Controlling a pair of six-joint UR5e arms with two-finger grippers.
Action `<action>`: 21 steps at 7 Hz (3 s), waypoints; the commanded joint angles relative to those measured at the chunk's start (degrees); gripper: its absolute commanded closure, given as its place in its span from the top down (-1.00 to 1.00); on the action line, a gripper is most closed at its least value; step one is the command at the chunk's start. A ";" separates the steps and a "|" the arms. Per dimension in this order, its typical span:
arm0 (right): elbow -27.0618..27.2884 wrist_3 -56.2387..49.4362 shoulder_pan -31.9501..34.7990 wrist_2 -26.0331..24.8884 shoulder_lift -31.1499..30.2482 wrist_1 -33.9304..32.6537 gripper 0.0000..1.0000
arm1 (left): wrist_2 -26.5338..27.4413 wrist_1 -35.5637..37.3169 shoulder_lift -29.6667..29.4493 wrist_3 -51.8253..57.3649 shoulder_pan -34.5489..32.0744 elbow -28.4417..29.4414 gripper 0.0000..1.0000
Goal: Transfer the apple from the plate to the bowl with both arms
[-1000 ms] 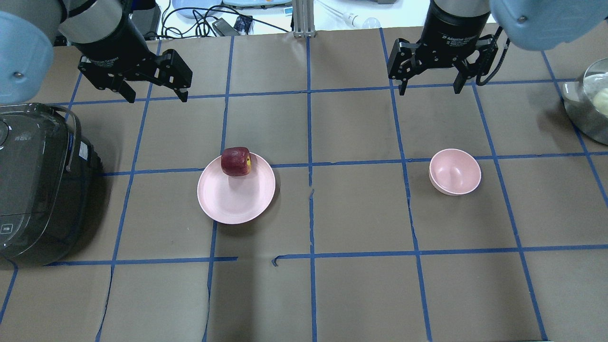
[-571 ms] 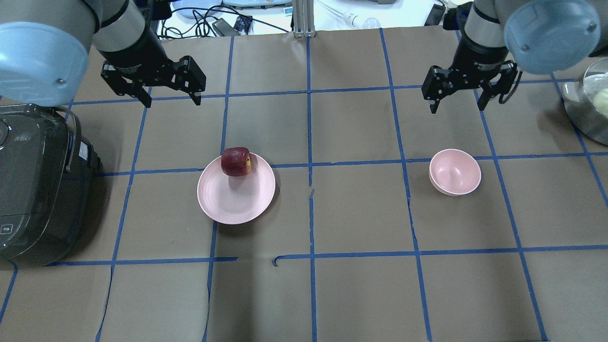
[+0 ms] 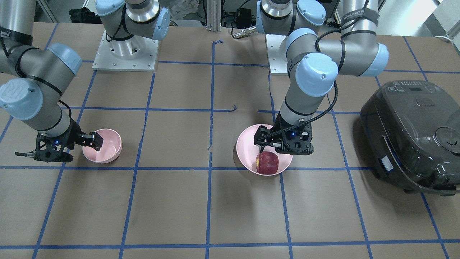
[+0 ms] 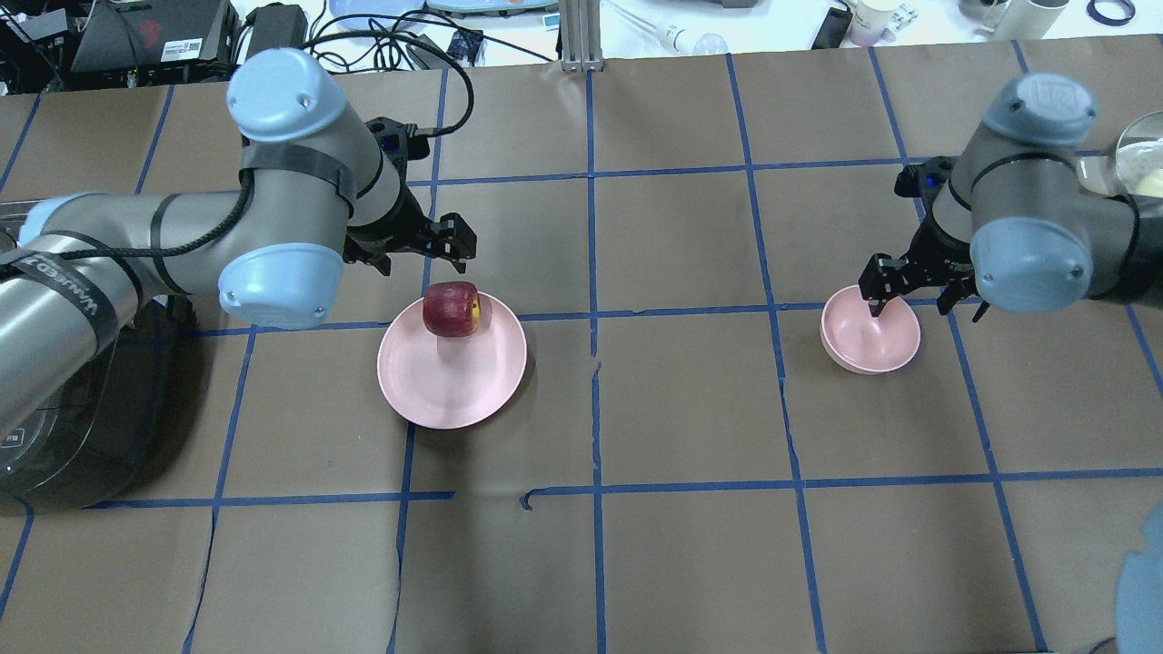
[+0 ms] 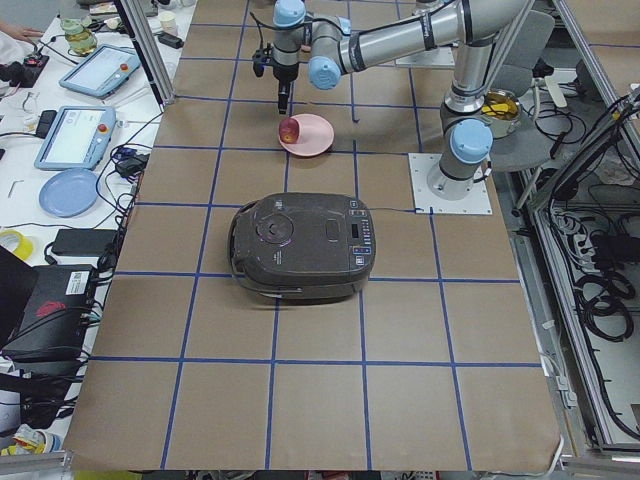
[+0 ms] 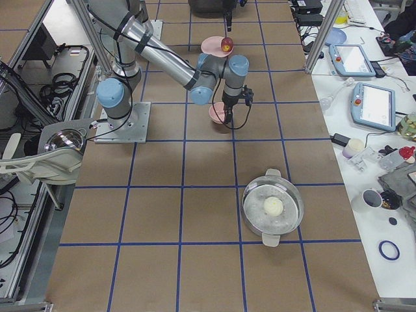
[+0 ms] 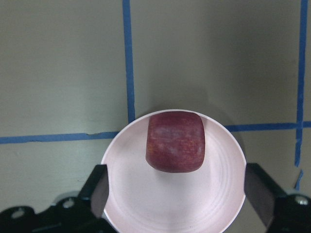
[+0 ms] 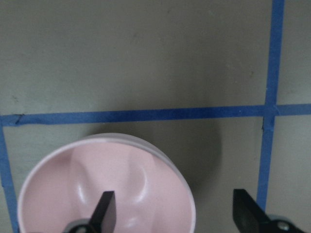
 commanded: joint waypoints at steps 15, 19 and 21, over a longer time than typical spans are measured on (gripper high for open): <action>-14.83 23.11 21.57 2.17 -6.21 18.01 1.00 | -7.17 6.53 -6.77 -10.05 -7.91 0.86 -0.78; -32.73 23.82 23.24 0.85 -11.68 37.52 1.00 | -16.14 10.65 -8.70 -28.32 -18.36 7.00 -0.79; -33.09 23.82 23.33 1.72 -11.42 36.64 1.00 | -16.70 15.38 -12.02 -33.52 -21.26 7.10 -0.79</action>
